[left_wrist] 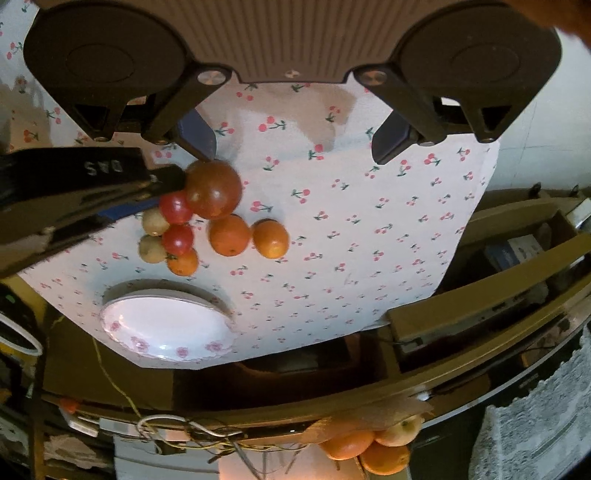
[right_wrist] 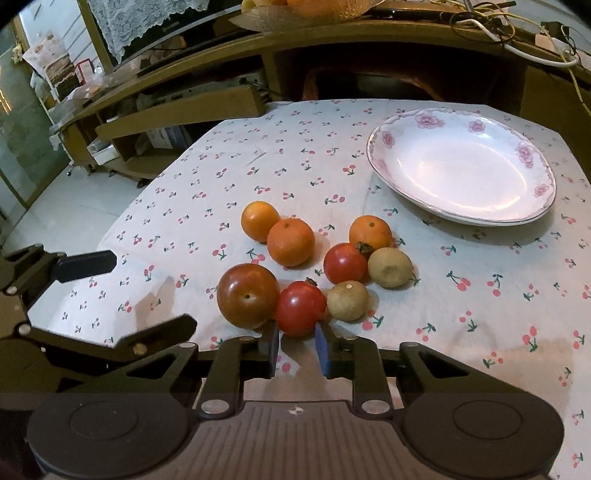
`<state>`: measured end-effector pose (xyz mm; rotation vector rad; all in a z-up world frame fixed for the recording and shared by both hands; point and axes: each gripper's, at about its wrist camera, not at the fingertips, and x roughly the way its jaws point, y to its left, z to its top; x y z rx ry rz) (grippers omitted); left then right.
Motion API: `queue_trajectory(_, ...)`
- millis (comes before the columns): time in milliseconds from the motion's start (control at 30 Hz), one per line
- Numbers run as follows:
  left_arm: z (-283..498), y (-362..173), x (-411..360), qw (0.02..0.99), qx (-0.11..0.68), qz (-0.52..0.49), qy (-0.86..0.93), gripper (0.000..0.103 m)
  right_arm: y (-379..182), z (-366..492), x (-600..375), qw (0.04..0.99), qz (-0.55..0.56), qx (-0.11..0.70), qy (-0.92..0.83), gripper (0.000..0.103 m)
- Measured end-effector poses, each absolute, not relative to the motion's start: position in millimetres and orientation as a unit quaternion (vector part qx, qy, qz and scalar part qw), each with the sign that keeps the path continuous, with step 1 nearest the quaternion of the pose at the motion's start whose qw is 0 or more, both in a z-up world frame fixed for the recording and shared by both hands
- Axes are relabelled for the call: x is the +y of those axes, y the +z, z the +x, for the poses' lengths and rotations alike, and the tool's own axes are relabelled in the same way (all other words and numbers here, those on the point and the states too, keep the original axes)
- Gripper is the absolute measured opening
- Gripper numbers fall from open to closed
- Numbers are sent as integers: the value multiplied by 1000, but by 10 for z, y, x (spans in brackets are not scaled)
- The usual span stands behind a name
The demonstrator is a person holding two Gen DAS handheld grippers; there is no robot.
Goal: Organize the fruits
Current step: 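Grasp the small red tomato with the right tool while the left tool reaches the dark tomato, then grasp the large dark red tomato with the left tool while the right tool holds its tomato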
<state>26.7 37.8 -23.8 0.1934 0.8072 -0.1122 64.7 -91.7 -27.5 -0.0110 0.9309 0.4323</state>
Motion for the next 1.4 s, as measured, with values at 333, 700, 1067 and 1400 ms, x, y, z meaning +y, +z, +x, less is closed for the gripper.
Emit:
queue_trajectory(333,250,-215,296,909,394,97,-93,96,-252,746,-953,878,-27,433,202,49)
queue_trajectory(700,362,-251,212,899,394,137,-137,96,-223,846,-935,873,-26,425,237,31)
queue_trajectory(1067,653,-283,96,874,388,196,-216,96,-211,930,-928,862,-37,439,250,34)
queue_trajectory(1400,843,-417,85,856,431,139,-249,74,-145,902,-1083,848,5,466,251,31)
